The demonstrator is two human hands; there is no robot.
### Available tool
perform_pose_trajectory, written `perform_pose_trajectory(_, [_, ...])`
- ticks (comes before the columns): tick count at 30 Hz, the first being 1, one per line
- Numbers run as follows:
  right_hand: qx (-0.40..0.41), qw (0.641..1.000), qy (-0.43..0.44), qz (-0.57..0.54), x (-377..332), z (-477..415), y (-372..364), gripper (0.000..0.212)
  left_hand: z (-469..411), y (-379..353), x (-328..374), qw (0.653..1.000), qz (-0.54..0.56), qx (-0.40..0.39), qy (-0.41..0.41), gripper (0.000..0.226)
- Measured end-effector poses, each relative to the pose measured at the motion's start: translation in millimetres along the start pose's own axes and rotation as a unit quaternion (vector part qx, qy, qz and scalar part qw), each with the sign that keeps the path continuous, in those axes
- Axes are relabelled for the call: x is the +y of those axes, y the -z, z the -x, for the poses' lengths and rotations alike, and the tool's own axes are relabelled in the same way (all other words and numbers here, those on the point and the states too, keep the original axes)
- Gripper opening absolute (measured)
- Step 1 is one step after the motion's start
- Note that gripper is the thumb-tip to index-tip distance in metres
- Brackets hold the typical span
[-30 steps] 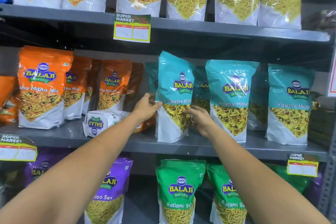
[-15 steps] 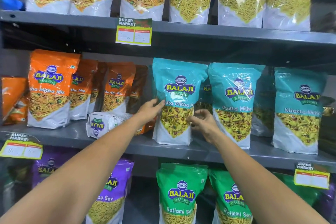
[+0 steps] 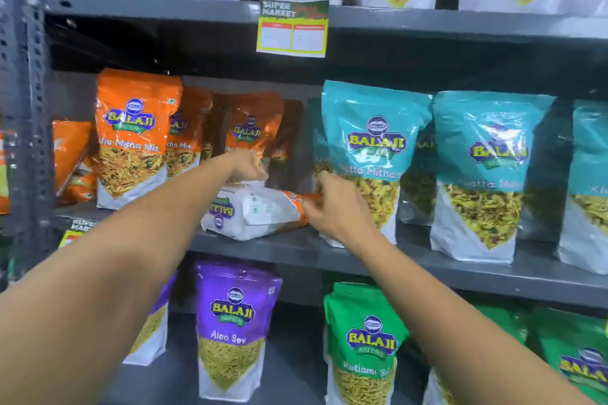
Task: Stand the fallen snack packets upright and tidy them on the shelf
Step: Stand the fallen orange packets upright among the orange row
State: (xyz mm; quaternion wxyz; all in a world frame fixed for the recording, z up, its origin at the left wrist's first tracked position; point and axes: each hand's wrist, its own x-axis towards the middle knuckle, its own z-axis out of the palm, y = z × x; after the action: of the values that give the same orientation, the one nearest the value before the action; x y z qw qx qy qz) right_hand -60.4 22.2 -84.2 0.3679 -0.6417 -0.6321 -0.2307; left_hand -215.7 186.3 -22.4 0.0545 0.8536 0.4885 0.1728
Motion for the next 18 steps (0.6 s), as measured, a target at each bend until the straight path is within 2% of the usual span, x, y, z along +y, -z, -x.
perform_pose_trajectory(1, [-0.029,0.998,-0.053,-0.014,-11.3,-8.0,-6.9,0.03,-1.9,-0.4,-6.9,0.997,-0.046,-0.049,0.023,0.048])
perform_pose_trajectory(3, [-0.108,0.981,-0.154,-0.053,-28.4,-24.5,-18.2,0.049,-4.6,-0.2,-14.6,0.985,-0.073,-0.152,0.043,0.059])
perform_pose_trajectory(5, [-0.171,0.953,-0.232,-0.088,-41.8,-37.4,-29.5,0.065,-6.1,2.5,-20.7,0.976,-0.04,-0.211,0.028,0.062])
perform_pose_trajectory(7, [-0.195,0.928,-0.291,-0.13,-50.1,-42.5,-39.8,0.073,-6.0,1.6,-22.9,0.969,0.028,-0.245,0.027,0.062])
perform_pose_trajectory(11, [-0.146,0.893,-0.359,-0.229,-63.2,-40.8,-58.6,0.073,-8.9,-4.2,-29.2,0.947,0.132,-0.294,0.007,0.062])
perform_pose_trajectory(13, [-0.124,0.887,-0.374,-0.242,-66.7,-37.3,-63.7,0.068,-8.7,-5.1,-30.9,0.936,0.161,-0.312,-0.026,0.056])
perform_pose_trajectory(18, [0.014,0.896,-0.37,-0.244,-73.5,-25.0,-69.9,0.028,5.9,-1.0,-34.3,0.922,0.228,-0.312,-0.037,0.039])
